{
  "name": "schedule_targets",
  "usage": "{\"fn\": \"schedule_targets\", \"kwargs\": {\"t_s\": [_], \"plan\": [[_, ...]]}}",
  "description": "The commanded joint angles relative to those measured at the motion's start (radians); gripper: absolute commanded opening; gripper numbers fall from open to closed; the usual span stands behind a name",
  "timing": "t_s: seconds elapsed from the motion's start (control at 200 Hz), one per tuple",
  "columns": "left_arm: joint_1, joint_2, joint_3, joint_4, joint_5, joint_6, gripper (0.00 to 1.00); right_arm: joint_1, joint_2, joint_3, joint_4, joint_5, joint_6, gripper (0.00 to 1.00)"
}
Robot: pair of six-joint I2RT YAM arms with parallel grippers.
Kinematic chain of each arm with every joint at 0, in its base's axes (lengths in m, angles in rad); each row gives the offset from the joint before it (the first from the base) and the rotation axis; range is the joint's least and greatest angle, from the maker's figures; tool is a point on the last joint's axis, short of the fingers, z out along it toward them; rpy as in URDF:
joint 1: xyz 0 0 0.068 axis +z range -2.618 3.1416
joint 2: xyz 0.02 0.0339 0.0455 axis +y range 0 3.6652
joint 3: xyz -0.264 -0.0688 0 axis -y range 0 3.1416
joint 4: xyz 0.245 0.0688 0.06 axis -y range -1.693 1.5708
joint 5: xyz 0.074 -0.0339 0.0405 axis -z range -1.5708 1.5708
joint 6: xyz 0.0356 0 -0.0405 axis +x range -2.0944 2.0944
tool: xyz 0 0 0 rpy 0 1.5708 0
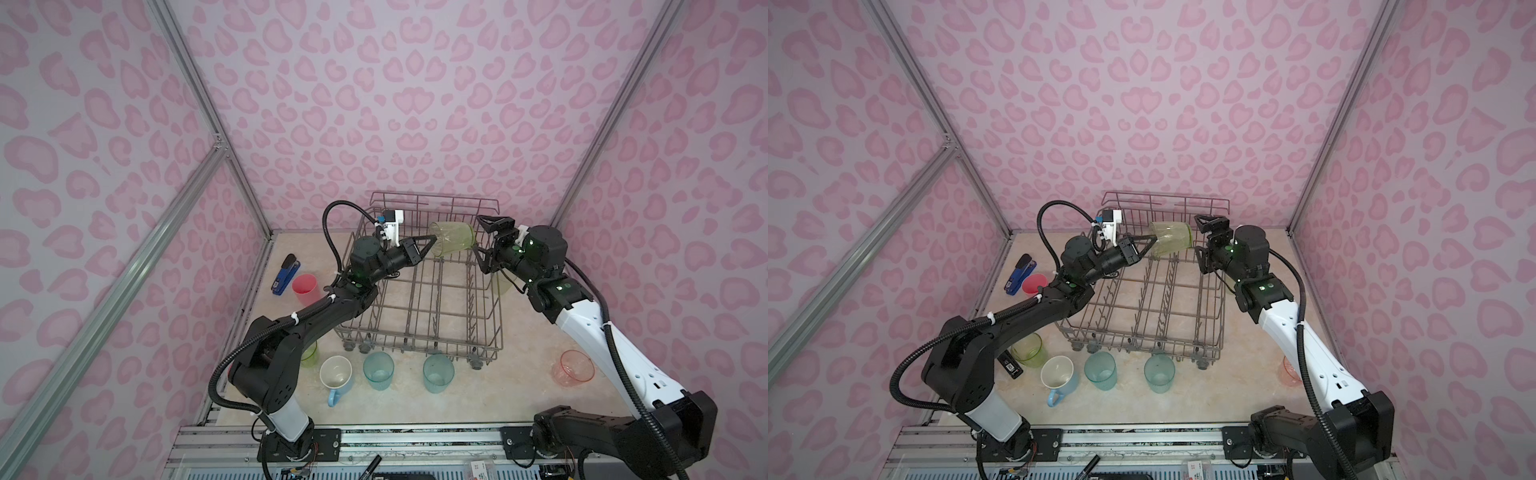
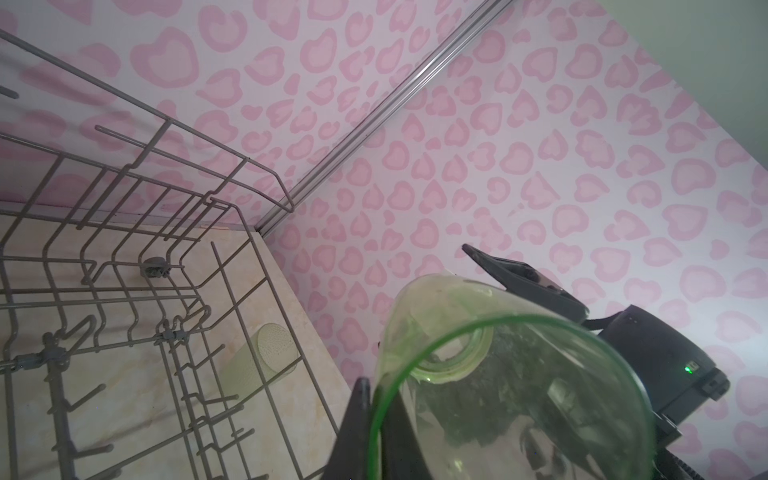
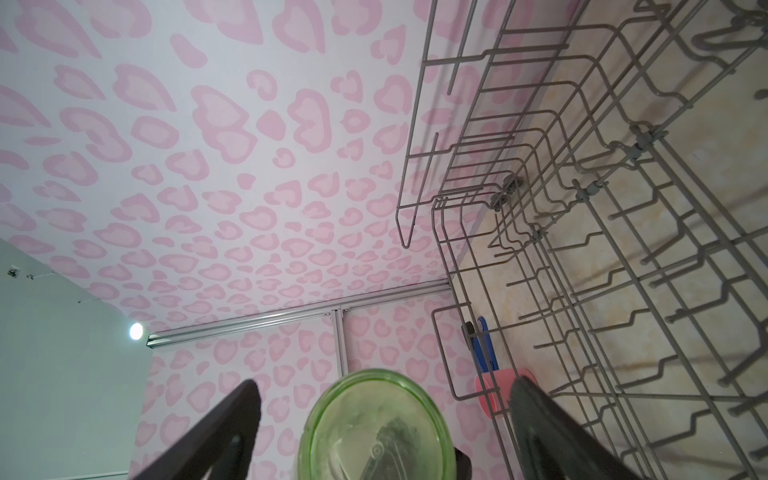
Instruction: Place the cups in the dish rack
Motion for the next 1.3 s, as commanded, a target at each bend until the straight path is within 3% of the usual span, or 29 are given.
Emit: {"fn": "schedule_targets", "kwargs": {"t_s": [0.0, 0.255, 0.535, 0.795, 1.01, 1.16, 1.185, 1.295], "plan": [[-0.011, 0.035, 0.026, 0.097, 0.002, 0.006, 0.09, -0.002, -0.002, 0.0, -0.016, -0.01, 0.015, 0.92], [-0.039, 0.116, 0.101, 0.109, 0.002, -0.004, 0.09, -0.003, 0.016, 0.004, -0.011, -0.022, 0.023, 0.91], [-0.066, 0.192, 0.159, 0.125, -0.004, -0.02, 0.09, -0.002, 0.016, -0.001, -0.019, -0.013, 0.022, 0.84], [-0.072, 0.222, 0.2, 0.123, 0.0, -0.028, 0.12, -0.008, -0.003, -0.025, -0.006, 0.02, 0.011, 0.64], [-0.072, 0.232, 0.227, 0.092, 0.007, -0.023, 0.24, -0.009, -0.029, -0.028, -0.011, 0.055, -0.017, 0.51], [-0.072, 0.226, 0.227, 0.071, 0.001, -0.016, 0.35, -0.015, -0.044, -0.032, -0.018, 0.062, -0.034, 0.5], [-0.072, 0.222, 0.227, 0.066, 0.0, -0.012, 0.42, -0.016, -0.045, -0.032, -0.02, 0.062, -0.038, 0.5], [-0.072, 0.21, 0.223, 0.049, -0.001, -0.003, 0.53, -0.021, -0.056, -0.031, -0.038, 0.076, -0.065, 0.5]]}}
